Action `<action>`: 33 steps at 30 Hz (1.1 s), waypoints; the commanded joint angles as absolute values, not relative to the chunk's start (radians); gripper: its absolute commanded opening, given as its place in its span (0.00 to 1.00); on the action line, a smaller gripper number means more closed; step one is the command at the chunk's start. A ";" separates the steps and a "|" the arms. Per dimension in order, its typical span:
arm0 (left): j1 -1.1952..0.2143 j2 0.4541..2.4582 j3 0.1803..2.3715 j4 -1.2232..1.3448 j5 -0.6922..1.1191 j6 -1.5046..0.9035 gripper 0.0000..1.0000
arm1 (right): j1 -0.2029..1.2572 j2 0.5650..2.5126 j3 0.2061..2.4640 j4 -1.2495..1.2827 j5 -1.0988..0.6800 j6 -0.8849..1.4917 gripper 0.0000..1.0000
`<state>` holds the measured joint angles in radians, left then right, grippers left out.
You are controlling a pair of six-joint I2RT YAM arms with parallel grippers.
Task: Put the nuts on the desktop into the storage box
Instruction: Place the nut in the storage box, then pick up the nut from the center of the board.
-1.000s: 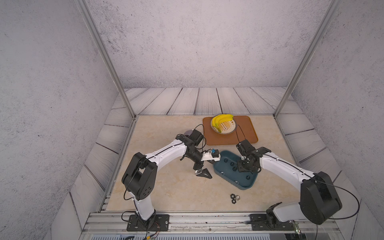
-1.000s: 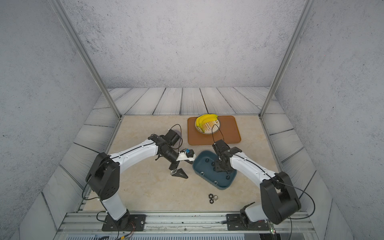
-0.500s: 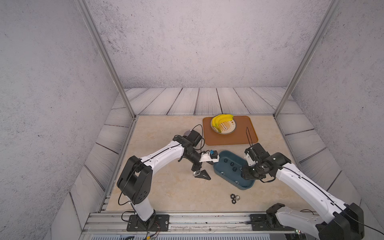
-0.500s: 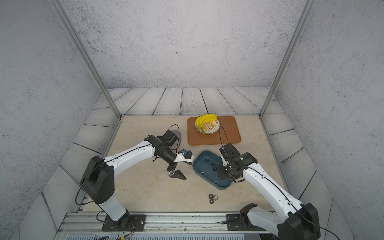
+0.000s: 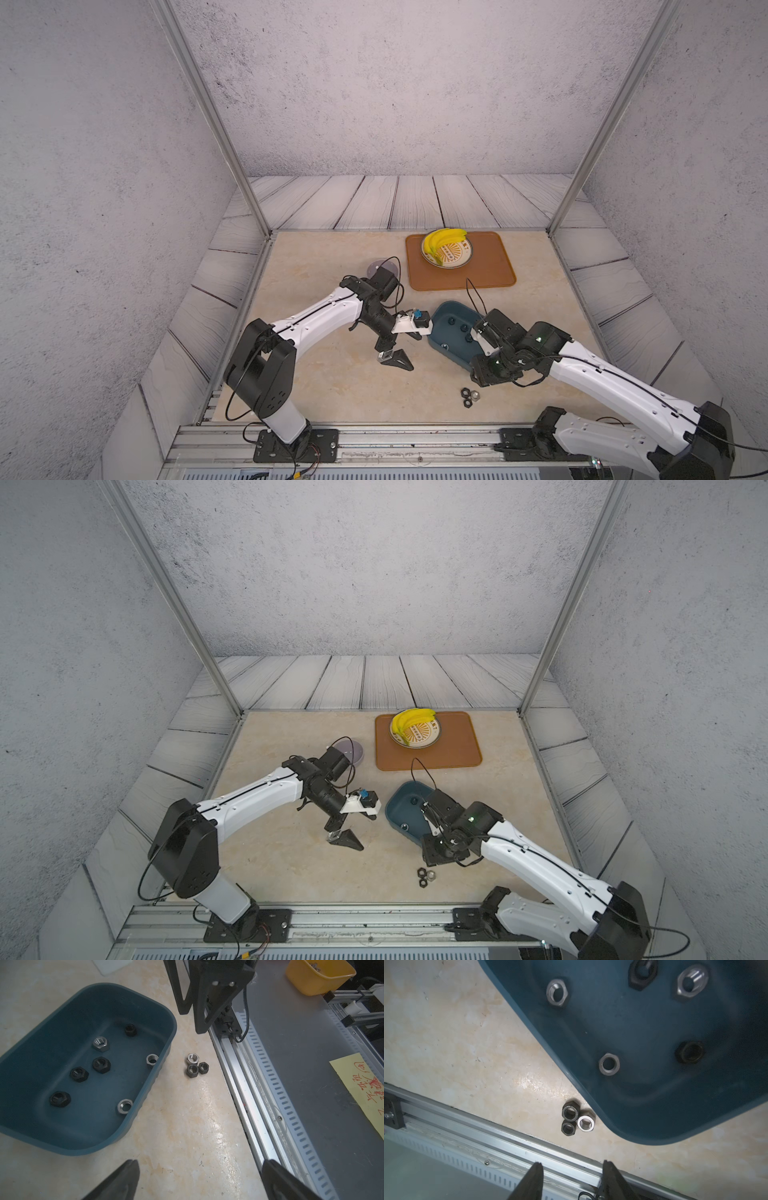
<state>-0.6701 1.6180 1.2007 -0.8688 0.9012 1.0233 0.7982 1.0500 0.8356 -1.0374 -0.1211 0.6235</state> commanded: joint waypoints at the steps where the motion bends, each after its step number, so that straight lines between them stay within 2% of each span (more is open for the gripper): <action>1: -0.669 1.579 1.175 -0.916 0.877 1.052 0.98 | 0.839 1.040 0.791 -1.017 -0.094 0.675 0.53; 9: -0.652 1.542 1.122 -0.917 0.848 1.046 0.98 | 0.932 1.129 0.708 -0.909 -0.057 0.700 0.59; 15: -0.628 1.513 1.080 -0.904 0.836 1.041 0.99 | 0.938 1.181 0.652 -0.818 -0.044 0.735 0.63; 33: -0.614 1.503 1.055 -0.881 0.826 1.032 0.98 | 0.966 1.314 0.620 -0.666 -0.082 0.701 0.64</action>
